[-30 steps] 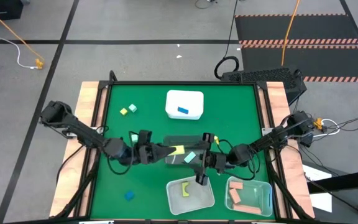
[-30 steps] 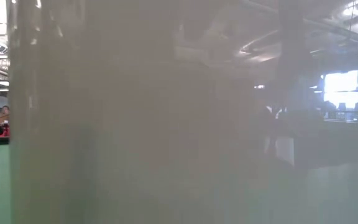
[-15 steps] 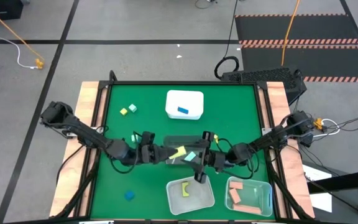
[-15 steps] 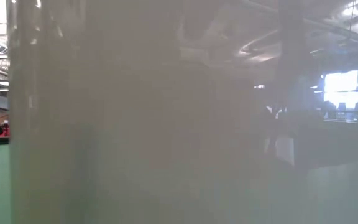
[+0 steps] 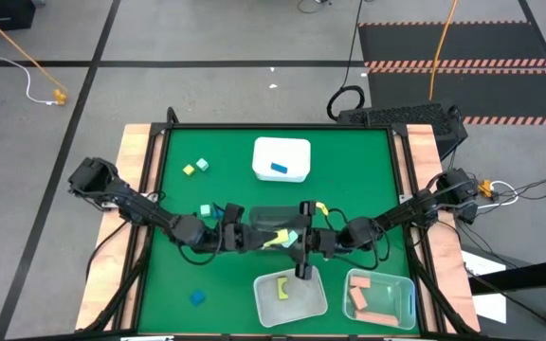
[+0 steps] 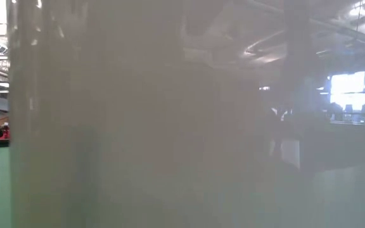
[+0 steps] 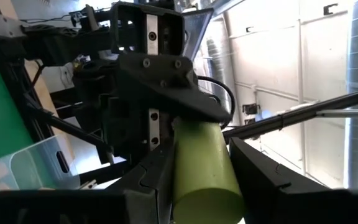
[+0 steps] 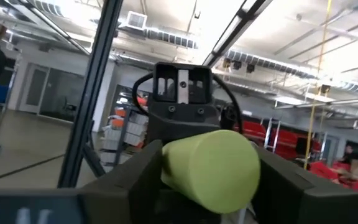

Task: Sort & place blocks by color
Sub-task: Put the bottom light green block into the gray bin

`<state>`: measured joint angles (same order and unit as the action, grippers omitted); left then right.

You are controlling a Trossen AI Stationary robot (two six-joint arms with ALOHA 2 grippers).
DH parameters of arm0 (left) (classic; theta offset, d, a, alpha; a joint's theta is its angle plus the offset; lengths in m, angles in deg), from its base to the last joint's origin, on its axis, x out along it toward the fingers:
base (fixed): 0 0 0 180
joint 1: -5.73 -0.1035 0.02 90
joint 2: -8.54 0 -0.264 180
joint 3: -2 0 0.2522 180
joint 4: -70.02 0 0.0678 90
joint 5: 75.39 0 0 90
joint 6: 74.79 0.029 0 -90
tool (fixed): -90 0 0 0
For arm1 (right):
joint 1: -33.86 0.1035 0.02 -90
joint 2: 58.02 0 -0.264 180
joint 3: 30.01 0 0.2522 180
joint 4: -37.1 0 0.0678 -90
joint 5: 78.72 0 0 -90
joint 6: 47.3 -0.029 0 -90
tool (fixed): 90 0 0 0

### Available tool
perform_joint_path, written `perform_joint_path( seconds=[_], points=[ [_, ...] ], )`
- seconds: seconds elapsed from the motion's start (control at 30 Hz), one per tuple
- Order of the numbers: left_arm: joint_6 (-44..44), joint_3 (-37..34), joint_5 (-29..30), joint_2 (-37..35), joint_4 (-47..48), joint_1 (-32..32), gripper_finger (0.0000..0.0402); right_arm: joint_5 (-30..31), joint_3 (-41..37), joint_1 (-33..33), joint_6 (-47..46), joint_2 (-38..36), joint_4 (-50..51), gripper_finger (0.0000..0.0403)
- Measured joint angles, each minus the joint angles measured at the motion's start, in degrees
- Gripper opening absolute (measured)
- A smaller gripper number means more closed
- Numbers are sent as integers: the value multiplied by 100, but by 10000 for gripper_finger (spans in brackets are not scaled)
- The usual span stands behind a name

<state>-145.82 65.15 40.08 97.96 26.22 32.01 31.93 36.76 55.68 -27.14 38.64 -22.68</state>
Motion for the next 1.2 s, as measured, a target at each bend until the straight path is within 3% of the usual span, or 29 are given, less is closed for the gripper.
perform_joint_path(
  seconds=[0.17,0.37,0.53,0.7,0.83,1.03,1.2],
  points=[
    [12,0,-47,-3,2,4,127,-274,60,4,-136,0,115,114],
    [-17,0,-46,-7,20,9,129,-420,62,1,-583,0,148,111],
    [44,0,-44,-7,45,9,225,-379,62,87,-738,-81,458,111],
    [45,0,-44,-11,90,9,317,-354,63,169,-1368,-717,2097,111],
    [129,-2,7,-8,156,-2,357,-424,66,191,-2352,-1394,3696,111],
    [129,-2,-59,-20,737,12,367,-525,64,341,-4445,-2080,5375,111],
    [76,-2,-395,-17,1411,-41,346,-750,62,798,-5516,-2001,5557,111]
  ],
)
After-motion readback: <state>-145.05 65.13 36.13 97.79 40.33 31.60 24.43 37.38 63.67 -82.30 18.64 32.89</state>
